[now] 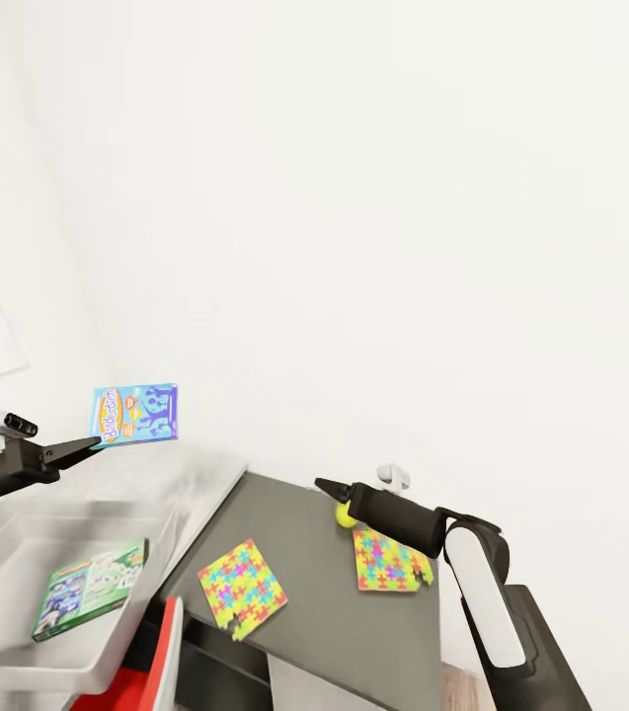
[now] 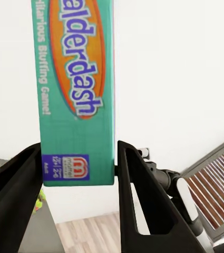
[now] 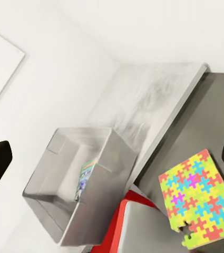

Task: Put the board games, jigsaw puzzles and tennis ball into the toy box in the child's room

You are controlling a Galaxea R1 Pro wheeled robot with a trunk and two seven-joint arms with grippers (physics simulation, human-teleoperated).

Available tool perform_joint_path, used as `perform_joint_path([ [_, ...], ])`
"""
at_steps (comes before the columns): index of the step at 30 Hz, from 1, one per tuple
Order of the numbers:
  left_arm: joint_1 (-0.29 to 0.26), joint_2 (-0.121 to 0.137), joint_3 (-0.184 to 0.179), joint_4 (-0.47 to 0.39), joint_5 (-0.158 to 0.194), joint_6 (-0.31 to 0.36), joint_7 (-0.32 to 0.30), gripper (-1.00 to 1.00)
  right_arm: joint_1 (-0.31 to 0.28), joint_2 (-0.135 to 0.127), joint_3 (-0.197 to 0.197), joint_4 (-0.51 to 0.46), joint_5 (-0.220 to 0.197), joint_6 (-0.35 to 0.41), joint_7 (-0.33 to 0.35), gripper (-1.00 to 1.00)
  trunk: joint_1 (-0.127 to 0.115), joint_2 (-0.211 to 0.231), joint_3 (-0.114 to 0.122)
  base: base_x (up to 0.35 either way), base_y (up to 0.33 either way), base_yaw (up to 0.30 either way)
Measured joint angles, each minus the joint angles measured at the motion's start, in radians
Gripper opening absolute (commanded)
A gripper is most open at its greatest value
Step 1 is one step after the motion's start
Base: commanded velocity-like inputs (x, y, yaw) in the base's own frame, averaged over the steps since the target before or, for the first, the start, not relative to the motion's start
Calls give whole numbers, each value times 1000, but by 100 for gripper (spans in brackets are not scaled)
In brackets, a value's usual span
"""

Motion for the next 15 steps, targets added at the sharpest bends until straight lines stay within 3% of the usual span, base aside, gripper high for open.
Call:
perform_joint_path([
  [4, 0, 0, 0, 0, 0, 0, 0, -100, 0, 0, 0, 0, 0, 0, 0, 100, 0, 0, 0, 180, 2, 0],
  [15, 0, 0, 0, 0, 1, -1, 0, -100, 0, 0, 0, 0, 0, 0, 0, 100, 1, 0, 0, 11, 0, 0],
])
